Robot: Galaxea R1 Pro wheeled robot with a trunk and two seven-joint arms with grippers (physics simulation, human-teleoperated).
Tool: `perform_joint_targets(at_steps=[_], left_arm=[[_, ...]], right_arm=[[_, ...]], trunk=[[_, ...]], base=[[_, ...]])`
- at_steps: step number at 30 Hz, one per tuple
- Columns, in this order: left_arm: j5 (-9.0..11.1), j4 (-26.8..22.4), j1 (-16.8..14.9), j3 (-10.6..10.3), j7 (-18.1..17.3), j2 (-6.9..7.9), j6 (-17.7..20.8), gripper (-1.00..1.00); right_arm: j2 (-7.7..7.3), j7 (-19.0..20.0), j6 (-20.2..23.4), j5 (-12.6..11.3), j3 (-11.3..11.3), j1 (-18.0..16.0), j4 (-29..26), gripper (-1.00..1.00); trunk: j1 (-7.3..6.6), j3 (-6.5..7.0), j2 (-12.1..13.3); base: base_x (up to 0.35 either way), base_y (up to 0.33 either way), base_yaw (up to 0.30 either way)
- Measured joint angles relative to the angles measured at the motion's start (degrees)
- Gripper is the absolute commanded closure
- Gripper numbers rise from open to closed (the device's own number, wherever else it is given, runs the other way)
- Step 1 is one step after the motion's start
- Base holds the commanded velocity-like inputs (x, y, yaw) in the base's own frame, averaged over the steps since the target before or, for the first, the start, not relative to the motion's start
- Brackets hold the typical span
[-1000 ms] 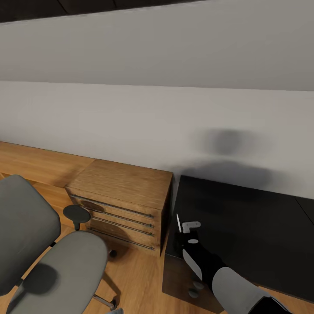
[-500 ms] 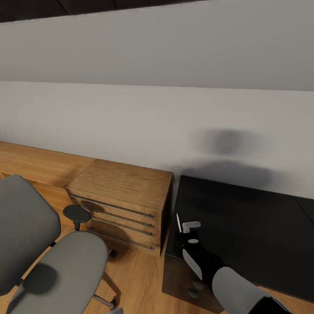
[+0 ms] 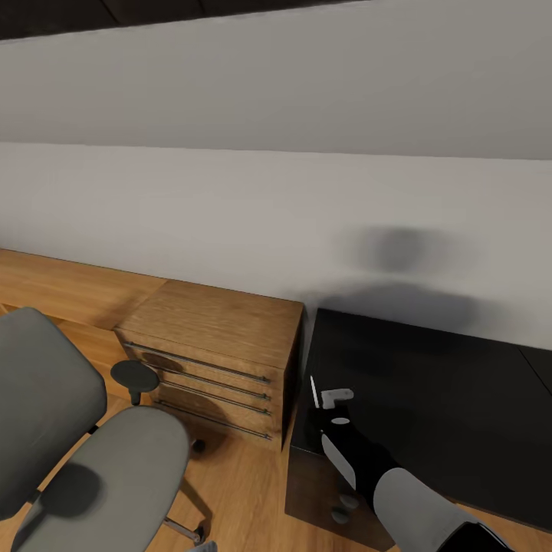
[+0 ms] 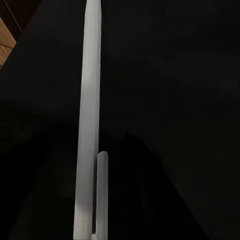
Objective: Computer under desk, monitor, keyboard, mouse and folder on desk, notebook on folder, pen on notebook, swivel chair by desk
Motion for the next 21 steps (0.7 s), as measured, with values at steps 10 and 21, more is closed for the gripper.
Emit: perform_joint_targets(at_steps=[10, 21], left_arm=[[0.0, 0.0, 0.0, 0.0, 0.0, 0.0, 0.0, -1.0], [0.0, 0.0, 0.0, 0.0, 0.03, 0.0, 0.0, -1.0]], right_arm=[[-0.01, -0.08, 1.62, 0.26, -0.06, -0.01, -0.67, 1.0], [0.04, -0.03, 2.33, 0.2, -0.05, -0.01, -0.92, 1.0]], trunk=[[0.0, 0.0, 0.0], [0.0, 0.0, 0.0]], base=[[0.0, 0.0, 0.0], [0.0, 0.0, 0.0]])
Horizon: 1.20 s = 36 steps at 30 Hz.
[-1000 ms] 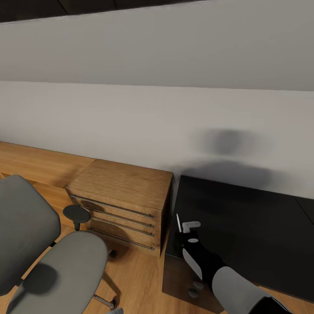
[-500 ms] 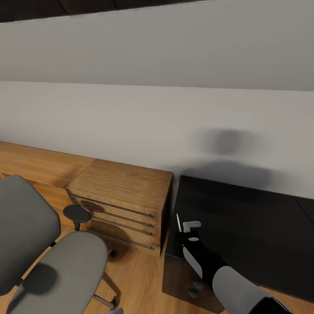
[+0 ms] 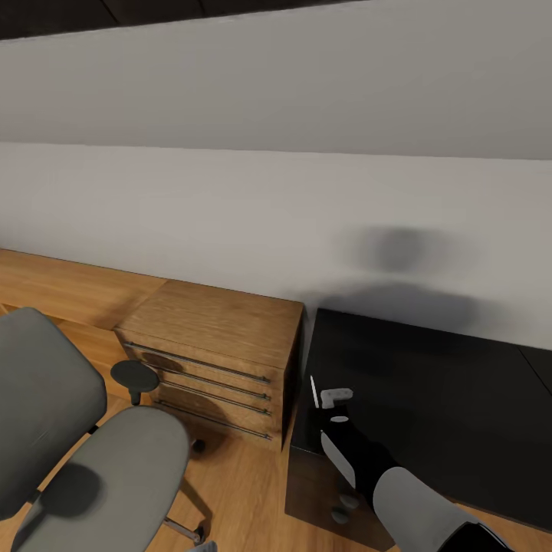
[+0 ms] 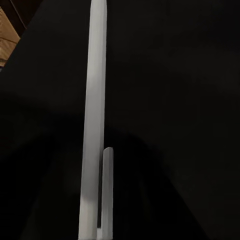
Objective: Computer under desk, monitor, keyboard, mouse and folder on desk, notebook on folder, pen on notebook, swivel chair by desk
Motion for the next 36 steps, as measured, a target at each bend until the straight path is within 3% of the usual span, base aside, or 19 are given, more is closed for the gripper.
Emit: perform_joint_targets(at_steps=[21, 27, 36], left_arm=[[0.0, 0.0, 0.0, 0.0, 0.01, 0.0, 0.0, -1.0], [0.0, 0.0, 0.0, 0.0, -0.01, 0.0, 0.0, -1.0], [0.0, 0.0, 0.0, 0.0, 0.01, 0.0, 0.0, -1.0]], right_arm=[[0.01, -0.11, 1.7, 0.0, -0.09, 0.0, -0.68, 1.0], [-0.11, -0.13, 1.94, -3.01, 0.0, 0.0, -0.97, 1.0], [-0.2, -0.08, 3.54, -3.13, -0.01, 0.0, -1.62, 1.0]], trunk=[[0.0, 0.0, 0.0], [0.0, 0.0, 0.0], [0.0, 0.0, 0.0]], base=[[0.0, 0.0, 0.0], [0.0, 0.0, 0.0], [0.0, 0.0, 0.0]])
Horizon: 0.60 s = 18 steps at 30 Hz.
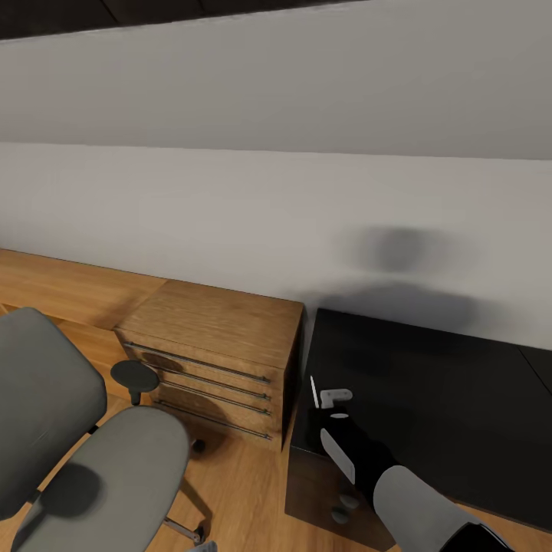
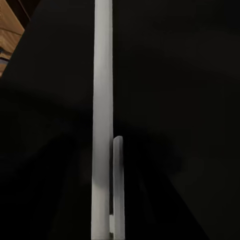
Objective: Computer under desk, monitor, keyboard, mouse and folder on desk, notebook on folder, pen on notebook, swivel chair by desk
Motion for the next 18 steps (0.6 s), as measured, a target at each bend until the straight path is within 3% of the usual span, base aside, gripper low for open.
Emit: perform_joint_targets(at_steps=[18], left_arm=[[0.0, 0.01, 0.0, 0.0, 0.02, 0.0, 0.0, -1.0]], right_arm=[[-0.05, 0.01, 0.44, -0.06, -0.06, 0.0, -0.2, 1.0]], trunk=[[0.0, 0.0, 0.0]], base=[[0.0, 0.0, 0.0]])
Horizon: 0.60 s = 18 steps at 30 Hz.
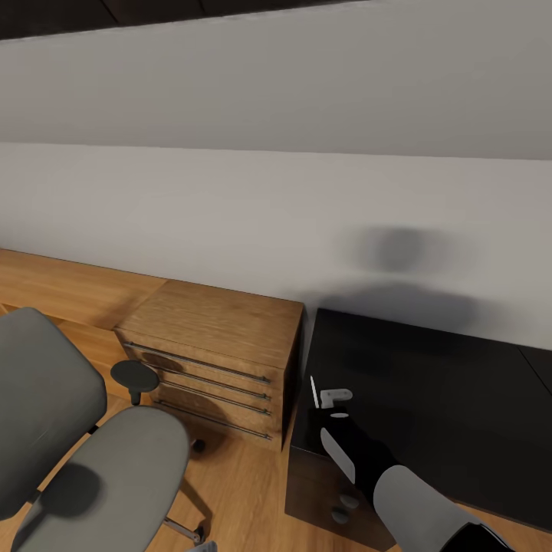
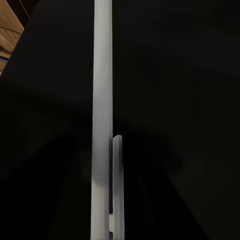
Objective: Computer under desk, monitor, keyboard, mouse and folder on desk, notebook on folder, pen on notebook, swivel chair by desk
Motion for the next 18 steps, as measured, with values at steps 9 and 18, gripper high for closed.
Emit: perform_joint_targets(at_steps=[9, 18], left_arm=[[0.0, 0.0, 0.0, 0.0, 0.0, 0.0, 0.0, -1.0], [0.0, 0.0, 0.0, 0.0, 0.0, 0.0, 0.0, -1.0]], right_arm=[[0.0, 0.03, 1.23, -0.1, 0.01, 0.0, -0.46, 1.0], [0.0, 0.03, 1.45, -0.11, 0.02, 0.0, -0.55, 1.0]], trunk=[[0.0, 0.0, 0.0], [0.0, 0.0, 0.0]], base=[[0.0, 0.0, 0.0], [0.0, 0.0, 0.0]])
